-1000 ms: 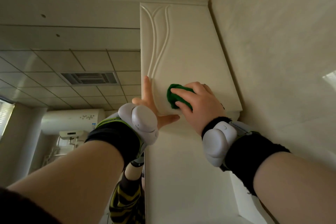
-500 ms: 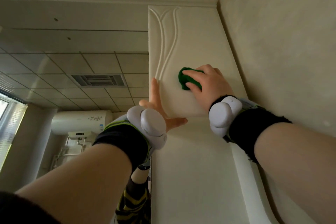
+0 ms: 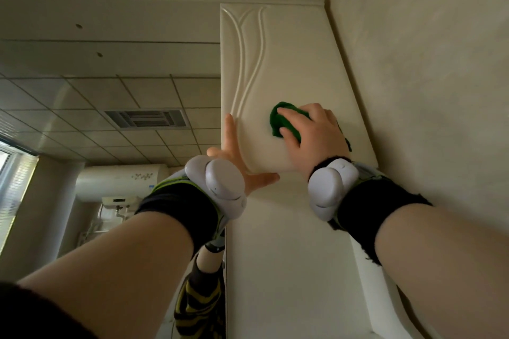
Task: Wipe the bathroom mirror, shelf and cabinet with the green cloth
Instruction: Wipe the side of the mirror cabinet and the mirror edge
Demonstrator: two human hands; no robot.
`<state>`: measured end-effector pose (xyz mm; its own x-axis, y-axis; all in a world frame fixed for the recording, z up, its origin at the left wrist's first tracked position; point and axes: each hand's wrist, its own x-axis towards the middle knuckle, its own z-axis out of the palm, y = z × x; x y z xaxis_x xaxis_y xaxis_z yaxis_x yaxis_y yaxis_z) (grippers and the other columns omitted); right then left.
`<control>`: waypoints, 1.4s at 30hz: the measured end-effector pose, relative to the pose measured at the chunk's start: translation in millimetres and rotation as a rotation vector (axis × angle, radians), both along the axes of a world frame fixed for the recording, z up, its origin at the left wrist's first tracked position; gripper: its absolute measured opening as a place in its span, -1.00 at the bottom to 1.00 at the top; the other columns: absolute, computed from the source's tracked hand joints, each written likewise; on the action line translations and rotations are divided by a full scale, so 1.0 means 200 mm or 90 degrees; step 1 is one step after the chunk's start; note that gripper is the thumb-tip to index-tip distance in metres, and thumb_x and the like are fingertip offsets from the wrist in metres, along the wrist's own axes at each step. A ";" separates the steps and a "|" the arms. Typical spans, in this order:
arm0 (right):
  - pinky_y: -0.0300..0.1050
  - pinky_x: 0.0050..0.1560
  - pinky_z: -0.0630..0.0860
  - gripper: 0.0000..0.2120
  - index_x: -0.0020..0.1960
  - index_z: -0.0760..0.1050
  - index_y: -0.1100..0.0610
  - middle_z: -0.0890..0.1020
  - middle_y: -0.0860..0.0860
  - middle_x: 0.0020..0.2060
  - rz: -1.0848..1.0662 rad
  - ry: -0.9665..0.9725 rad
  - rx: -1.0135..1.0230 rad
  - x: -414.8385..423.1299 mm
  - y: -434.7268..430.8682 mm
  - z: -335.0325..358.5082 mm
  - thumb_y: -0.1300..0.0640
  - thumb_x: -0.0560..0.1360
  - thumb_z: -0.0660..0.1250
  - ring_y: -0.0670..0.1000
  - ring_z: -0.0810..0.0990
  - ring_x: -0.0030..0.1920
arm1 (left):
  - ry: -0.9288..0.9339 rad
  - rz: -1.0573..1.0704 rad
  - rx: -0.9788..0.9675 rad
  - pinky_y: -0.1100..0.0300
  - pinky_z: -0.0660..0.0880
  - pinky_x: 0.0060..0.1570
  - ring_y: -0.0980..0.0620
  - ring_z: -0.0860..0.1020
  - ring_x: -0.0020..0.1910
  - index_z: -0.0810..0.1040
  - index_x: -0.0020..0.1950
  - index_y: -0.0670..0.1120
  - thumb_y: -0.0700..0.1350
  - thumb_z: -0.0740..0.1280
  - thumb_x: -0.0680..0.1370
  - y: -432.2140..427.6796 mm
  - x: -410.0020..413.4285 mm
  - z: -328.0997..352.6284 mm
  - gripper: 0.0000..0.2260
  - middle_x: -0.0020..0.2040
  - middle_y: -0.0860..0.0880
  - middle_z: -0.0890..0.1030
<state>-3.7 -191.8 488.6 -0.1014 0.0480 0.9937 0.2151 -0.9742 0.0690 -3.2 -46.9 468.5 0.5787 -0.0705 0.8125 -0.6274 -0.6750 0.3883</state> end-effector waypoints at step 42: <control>-0.04 0.13 0.34 -0.62 0.35 0.36 -0.05 0.37 0.07 0.19 -0.022 0.054 -0.034 -0.04 -0.17 0.02 0.10 0.54 0.20 0.10 0.28 0.19 | -0.043 -0.073 -0.036 0.23 0.11 -0.36 -0.21 0.41 0.21 -0.39 0.48 0.03 0.08 0.49 0.36 0.01 0.09 0.01 0.11 0.35 -0.28 0.33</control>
<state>-11.4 -225.6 491.7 -0.0139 0.1033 0.9946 0.1885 -0.9765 0.1040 14.7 -45.3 470.0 0.5136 -0.0857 0.8537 -0.7249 -0.5756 0.3784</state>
